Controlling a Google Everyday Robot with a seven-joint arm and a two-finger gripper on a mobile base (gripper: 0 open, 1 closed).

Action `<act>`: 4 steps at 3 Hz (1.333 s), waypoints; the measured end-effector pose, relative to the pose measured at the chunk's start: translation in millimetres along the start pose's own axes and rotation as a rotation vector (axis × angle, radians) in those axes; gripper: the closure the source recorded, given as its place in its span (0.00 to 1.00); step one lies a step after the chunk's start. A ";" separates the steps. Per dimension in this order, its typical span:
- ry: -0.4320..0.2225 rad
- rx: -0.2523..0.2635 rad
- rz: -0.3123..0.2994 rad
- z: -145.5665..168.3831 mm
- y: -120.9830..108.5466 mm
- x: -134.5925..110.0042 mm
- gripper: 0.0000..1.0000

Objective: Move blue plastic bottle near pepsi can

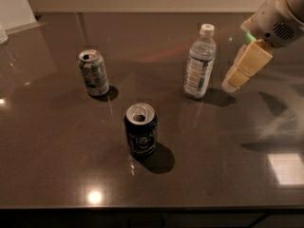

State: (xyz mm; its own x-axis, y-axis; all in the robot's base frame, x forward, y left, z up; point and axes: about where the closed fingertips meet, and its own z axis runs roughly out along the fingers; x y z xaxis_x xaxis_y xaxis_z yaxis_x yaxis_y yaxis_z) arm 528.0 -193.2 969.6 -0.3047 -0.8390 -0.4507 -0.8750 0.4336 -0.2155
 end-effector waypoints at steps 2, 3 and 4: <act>-0.126 0.001 0.068 28.0 -21.9 -24.3 0.00; -0.174 -0.007 0.080 38.7 -27.0 -36.3 0.00; -0.211 -0.019 0.083 48.0 -29.5 -46.3 0.00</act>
Offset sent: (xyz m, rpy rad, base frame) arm 0.0578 0.0356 -0.0154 0.2255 -0.0399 -0.0431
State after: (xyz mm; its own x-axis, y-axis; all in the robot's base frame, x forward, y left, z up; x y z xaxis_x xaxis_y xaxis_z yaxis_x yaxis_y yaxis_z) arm 586.0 -151.4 955.2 -0.2925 -0.7122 -0.6381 -0.8577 0.4905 -0.1542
